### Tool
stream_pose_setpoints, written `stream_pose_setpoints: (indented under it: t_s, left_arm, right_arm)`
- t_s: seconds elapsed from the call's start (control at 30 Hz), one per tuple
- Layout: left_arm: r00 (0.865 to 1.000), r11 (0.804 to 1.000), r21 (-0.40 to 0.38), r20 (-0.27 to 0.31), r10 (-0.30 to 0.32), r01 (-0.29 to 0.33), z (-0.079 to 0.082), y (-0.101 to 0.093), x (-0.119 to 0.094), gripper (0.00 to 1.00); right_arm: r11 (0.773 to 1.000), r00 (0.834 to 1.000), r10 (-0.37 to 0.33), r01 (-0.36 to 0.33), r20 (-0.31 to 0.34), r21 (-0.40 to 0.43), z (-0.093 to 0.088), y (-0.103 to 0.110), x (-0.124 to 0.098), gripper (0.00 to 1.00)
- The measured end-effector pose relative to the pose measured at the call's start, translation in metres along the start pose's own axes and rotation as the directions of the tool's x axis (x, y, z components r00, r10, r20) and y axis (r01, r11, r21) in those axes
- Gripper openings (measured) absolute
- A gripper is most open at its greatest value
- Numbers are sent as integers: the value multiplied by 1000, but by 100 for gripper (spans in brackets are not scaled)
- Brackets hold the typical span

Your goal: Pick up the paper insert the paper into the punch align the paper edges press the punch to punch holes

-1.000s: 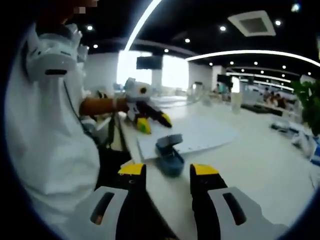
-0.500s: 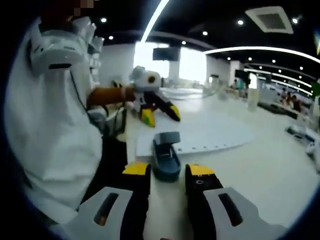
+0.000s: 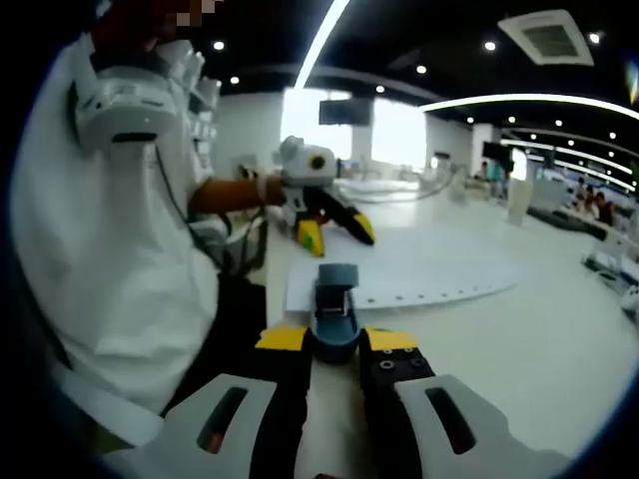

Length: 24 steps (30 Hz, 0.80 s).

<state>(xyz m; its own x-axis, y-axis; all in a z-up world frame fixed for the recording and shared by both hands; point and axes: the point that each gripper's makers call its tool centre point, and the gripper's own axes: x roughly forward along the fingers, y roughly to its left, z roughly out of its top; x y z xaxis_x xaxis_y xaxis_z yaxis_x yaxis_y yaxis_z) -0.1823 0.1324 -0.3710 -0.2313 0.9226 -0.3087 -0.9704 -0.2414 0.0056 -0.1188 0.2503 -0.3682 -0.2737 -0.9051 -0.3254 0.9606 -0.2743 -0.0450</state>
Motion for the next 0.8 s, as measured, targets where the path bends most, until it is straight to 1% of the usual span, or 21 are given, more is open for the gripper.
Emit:
stream_pose_setpoints:
  t_s: [0.23,0.6,0.8]
  left_arm:
    - [1000,1000,0,1,2,-2,0,-1,0,45]
    - [1000,1000,-1,1,3,-3,0,-1,0,45]
    - [1000,1000,-2,1,5,-5,0,-1,0,45]
  right_arm:
    - [999,999,41,-41,6,-11,2,8,-1,22]
    - [996,996,89,-90,-12,-21,1,19,1,22]
    - [996,996,86,-87,-12,-26,1,17,1,22]
